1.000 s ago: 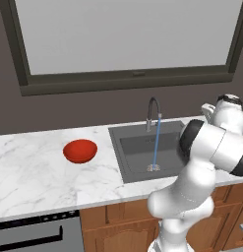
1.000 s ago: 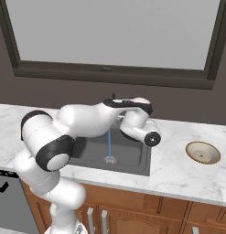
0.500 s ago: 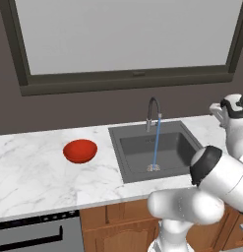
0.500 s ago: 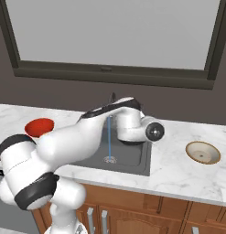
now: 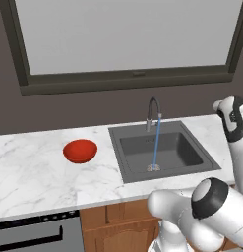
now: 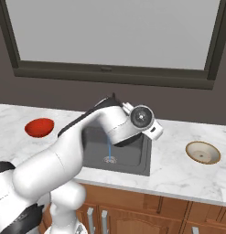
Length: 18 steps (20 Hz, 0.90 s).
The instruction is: Rinse each bowl for a few seconds and place them down in the sink or on the counter.
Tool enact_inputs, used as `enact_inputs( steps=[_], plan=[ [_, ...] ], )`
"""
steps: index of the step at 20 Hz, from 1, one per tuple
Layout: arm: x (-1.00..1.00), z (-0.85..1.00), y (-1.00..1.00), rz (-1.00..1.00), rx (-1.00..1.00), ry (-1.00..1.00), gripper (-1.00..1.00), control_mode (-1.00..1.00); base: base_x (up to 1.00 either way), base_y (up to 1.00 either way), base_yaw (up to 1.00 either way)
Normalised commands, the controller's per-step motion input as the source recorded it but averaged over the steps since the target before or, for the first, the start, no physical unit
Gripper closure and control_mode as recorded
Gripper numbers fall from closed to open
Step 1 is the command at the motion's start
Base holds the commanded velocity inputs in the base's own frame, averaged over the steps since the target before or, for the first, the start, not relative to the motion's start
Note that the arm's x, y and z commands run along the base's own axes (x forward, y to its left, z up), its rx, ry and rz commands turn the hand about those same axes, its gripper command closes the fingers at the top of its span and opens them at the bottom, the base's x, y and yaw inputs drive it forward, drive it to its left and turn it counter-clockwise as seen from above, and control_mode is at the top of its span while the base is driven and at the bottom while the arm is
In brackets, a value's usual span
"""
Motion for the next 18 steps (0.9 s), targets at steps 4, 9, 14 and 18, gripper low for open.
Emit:
enact_inputs(
  steps=[4,9,14,18],
  plan=[
    [-0.33,0.29,0.0,0.0,-0.16,0.15,-1.0,-1.0,0.0,0.0,0.0],
    [-0.28,0.39,0.0,0.0,-0.13,0.2,-1.0,-1.0,0.0,0.0,0.0],
    [-0.15,0.22,-0.02,0.0,-0.11,0.26,-1.0,-1.0,0.0,0.0,0.0],
    [-0.18,0.07,-0.11,0.0,-0.08,0.23,-1.0,-1.0,0.0,0.0,0.0]
  ],
)
